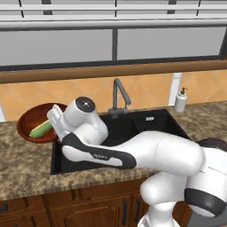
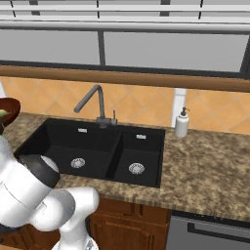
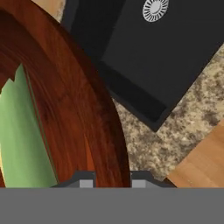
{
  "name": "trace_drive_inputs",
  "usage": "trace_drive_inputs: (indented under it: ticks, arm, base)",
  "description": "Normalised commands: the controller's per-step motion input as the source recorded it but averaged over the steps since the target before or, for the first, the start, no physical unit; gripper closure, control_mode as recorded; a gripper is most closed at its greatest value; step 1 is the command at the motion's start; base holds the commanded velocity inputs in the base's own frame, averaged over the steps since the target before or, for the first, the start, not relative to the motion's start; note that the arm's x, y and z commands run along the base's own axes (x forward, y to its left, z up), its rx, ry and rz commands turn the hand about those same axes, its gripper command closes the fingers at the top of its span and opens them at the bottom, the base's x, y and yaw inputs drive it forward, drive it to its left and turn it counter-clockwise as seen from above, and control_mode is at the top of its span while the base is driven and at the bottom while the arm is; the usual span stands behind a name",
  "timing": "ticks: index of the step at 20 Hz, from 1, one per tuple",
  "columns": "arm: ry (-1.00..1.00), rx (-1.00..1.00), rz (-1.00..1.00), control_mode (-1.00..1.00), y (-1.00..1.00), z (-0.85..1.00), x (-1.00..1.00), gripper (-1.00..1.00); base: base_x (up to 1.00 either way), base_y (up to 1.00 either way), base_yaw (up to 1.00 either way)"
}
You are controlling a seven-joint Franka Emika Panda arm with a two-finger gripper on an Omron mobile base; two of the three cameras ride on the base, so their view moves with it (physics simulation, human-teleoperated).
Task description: Pick the corn from the sink and place it in the bowl. Then pick the bowl and place it in the microwave. Then close the microwave door and press the start button.
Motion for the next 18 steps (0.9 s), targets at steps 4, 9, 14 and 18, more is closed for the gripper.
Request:
trace_drive_inputs:
  ticks: [4, 9, 14, 18]
  arm:
    - [0.01, 0.02, -0.33, -1.00, -0.98, 0.87, -0.56, 1.00]
    - [0.06, 0.05, -0.31, -1.00, -1.00, 0.88, -0.54, 1.00]
    - [0.14, 0.06, -0.25, -1.00, -0.96, 0.87, -0.54, 1.00]
    - [0.12, 0.03, -0.11, -1.00, -0.98, 0.82, -0.49, 1.00]
  base:
    - [0.00, 0.00, 0.00]
    - [0.00, 0.00, 0.00]
    - [0.00, 0.00, 0.00]
    - [0.00, 0.00, 0.00]
